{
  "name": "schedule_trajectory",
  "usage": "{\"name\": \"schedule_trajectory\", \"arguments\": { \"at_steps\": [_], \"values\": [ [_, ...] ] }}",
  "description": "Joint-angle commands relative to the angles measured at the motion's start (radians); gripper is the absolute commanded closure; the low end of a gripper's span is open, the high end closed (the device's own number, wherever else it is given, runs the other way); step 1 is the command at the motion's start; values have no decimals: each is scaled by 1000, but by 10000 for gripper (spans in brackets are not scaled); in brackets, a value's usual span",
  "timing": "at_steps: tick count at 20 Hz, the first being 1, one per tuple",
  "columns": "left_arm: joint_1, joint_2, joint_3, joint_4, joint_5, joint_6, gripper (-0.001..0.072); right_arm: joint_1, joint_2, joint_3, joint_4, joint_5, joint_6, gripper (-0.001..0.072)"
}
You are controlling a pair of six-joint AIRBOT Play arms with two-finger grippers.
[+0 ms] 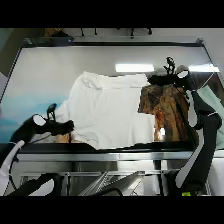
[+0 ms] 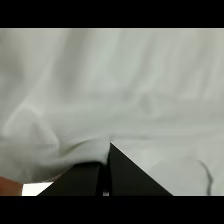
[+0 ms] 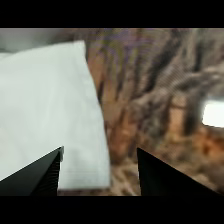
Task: Fold the shirts.
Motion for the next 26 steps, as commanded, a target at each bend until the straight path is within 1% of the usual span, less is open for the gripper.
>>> {"name": "schedule_trajectory", "arguments": {
  "at_steps": [1, 3, 4, 6, 7, 8, 10, 11, 12, 17, 18, 20, 22, 24, 26],
  "values": [
    [193, -76, 219, 124, -79, 39, 694, 7, -2, -1, 63, 3, 0, 193],
    [240, -141, 341, 34, -93, 129, 694, 26, -6, -1, 68, 24, 0, 194],
    [246, -173, 391, 3, -97, 148, 694, 41, -12, -1, 68, 57, 0, 194],
    [242, -241, 482, -7, -97, 148, 694, 73, -24, -1, 68, 146, 0, 209],
    [239, -276, 525, -5, -104, 148, 693, 87, -27, -1, 68, 191, 1, 290],
    [237, -309, 567, -7, -120, 148, 694, 97, -29, -1, 68, 232, 1, 343],
    [231, -374, 658, -6, -163, 148, 693, 103, -28, 0, 68, 326, 39, 355],
    [227, -402, 702, -6, -178, 147, 693, 102, -28, 0, 68, 380, 43, 517],
    [219, -433, 748, -6, -190, 147, 693, 98, -27, -1, 68, 440, 51, 693],
    [169, -562, 975, -3, -190, 145, 693, 98, 9, -21, 64, 663, 139, 697],
    [153, -597, 1033, -3, -198, 145, 694, 105, 30, -56, 63, 685, 144, 697],
    [119, -671, 1139, -3, -222, 145, 694, 121, 108, -193, 63, 675, 145, 697],
    [91, -744, 1238, -4, -243, 145, 694, 141, 220, -396, 62, 599, 122, 698],
    [64, -808, 1330, -4, -275, 145, 693, 157, 366, -653, 61, 449, 112, 697],
    [36, -845, 1391, -8, -287, 145, 692, 173, 510, -914, 93, 257, 136, 697]
  ]
}}
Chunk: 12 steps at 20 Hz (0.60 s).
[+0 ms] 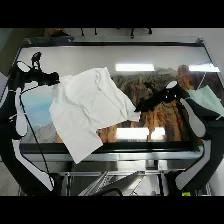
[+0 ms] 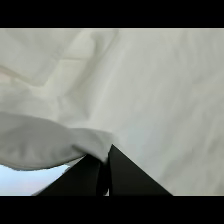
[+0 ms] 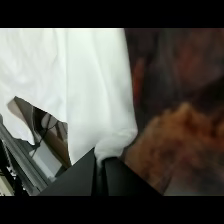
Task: Fold the shirts.
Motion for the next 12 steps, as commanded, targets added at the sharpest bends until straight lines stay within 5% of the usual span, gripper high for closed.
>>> {"name": "schedule_trajectory", "arguments": {
  "at_steps": [1, 4, 6, 7, 9, 10, 12],
  "values": [
    [-51, -70, 108, -5, -15, -2, 691, 35, 241, -437, 66, -319, 16, 697],
    [-84, -46, 89, -4, 18, -2, 659, 60, 340, -594, 137, -476, 4, 696],
    [-89, -18, 89, -1, 1, -34, -6, 51, 359, -582, 137, -477, -5, 688],
    [-83, 4, 89, -2, -22, -61, 6, 43, 366, -562, 137, -477, -35, 623],
    [-56, 63, 89, 0, -100, -64, 7, 14, 369, -509, 136, -474, -58, 245],
    [-32, 97, 89, 1, -161, -69, 7, -6, 369, -485, 132, -455, -58, 186],
    [31, 154, 77, 9, -316, -101, 7, -55, 369, -454, 129, -373, -69, 189]
  ]
}}
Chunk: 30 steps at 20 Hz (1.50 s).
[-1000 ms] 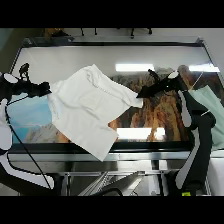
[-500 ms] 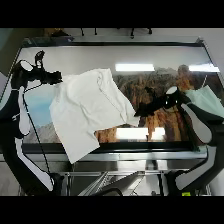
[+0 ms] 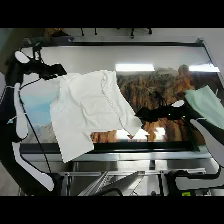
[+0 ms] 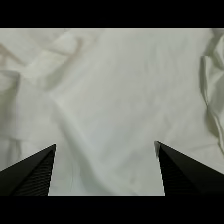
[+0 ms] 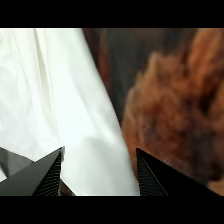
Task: Fold the shirts.
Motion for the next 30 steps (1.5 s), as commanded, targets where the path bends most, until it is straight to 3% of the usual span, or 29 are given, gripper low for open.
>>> {"name": "schedule_trajectory", "arguments": {
  "at_steps": [1, 5, 9, 13, 16, 18, 19, 23, 27, 30],
  "values": [
    [96, 107, -54, 10, -247, -56, 7, -79, 14, 41, 5, 108, -49, 193],
    [231, 272, -429, 105, -351, -90, 8, -203, 45, 41, -24, 267, -124, 194],
    [314, 437, -908, 199, -200, -68, 8, -217, 64, 39, -82, 336, -137, 194],
    [336, 485, -1183, 39, 1, 46, 8, -216, 64, 31, -88, 319, -155, 194],
    [322, 475, -1258, -174, 133, 145, 8, -214, 52, 27, -88, 286, -173, 194],
    [303, 448, -1246, -211, 151, 163, 9, -200, 25, 27, -89, 267, -183, 194],
    [290, 430, -1233, -210, 140, 163, 115, -187, 5, 27, -88, 265, -189, 194],
    [229, 367, -1176, -209, 48, 203, 676, -98, -79, 28, -89, 236, -198, 194],
    [206, 385, -1130, -209, 35, 204, 692, -25, -127, 29, -87, 180, -216, 218],
    [222, 434, -1107, -212, 32, 202, 692, -19, -127, 30, -2, 185, -283, 638]
  ]
}}
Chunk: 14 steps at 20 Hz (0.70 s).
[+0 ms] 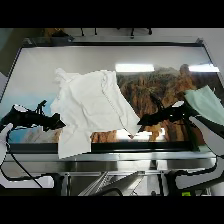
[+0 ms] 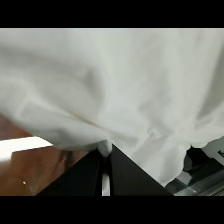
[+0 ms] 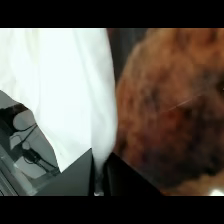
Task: Fold the shirts.
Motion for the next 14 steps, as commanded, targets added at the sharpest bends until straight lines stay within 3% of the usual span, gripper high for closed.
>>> {"name": "schedule_trajectory", "arguments": {
  "at_steps": [1, 3, 5, 7, 10, 12, 14],
  "values": [
    [5, 55, 33, -18, -29, 2, 693, 19, -6, 2, 122, -5, -50, 696],
    [5, 127, 71, -37, -91, 4, 693, 14, 19, 34, 264, 109, -87, 697],
    [5, 239, 152, -155, -159, 13, 693, -6, 89, 121, 473, 268, -102, 697],
    [5, 385, 291, -313, -190, 14, 693, -50, 211, 274, 677, 316, -114, 696],
    [5, 581, 633, -485, -102, 13, 693, -137, 407, 545, 780, 151, -126, 696],
    [5, 669, 882, -441, 39, 12, 694, -192, 528, 688, 750, -16, -139, 696],
    [5, 727, 1078, -275, 154, -44, 694, -234, 620, 776, 666, -138, -139, 696]
  ]
}}
